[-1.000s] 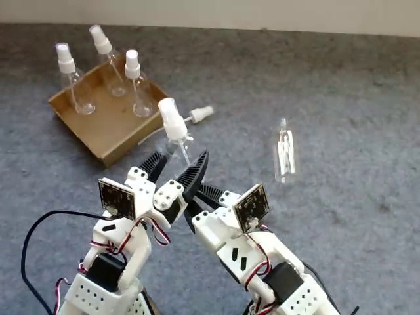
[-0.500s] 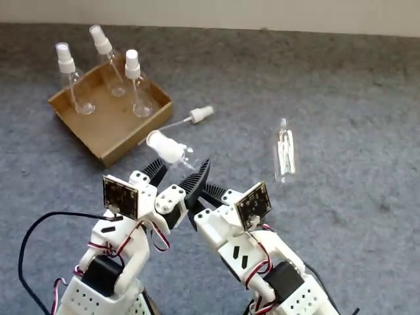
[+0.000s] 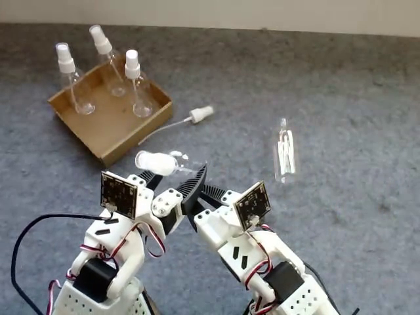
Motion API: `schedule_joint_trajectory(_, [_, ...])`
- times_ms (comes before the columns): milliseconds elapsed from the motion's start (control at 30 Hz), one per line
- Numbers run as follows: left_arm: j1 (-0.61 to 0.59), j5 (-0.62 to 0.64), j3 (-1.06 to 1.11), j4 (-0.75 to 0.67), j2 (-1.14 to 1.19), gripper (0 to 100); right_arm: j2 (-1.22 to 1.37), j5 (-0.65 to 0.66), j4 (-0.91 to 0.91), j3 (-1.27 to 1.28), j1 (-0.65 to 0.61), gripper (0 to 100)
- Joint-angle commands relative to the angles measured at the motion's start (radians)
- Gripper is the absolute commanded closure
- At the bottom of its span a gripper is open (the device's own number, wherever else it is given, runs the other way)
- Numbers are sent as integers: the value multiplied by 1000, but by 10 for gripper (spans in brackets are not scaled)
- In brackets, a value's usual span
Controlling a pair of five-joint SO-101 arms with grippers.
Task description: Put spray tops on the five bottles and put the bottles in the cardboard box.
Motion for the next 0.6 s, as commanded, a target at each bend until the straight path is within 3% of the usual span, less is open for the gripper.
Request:
schedule_joint_trajectory(0, [28,11,-74,58,-5,916,-13,11,-7,165,48,994])
schedule_joint_trajectory(267, [24,9,-111,121,-5,915,-13,11,-7,165,48,994])
schedule_joint_trajectory(567, [-203,11,-96,120,-4,915,-13,11,13,165,42,994])
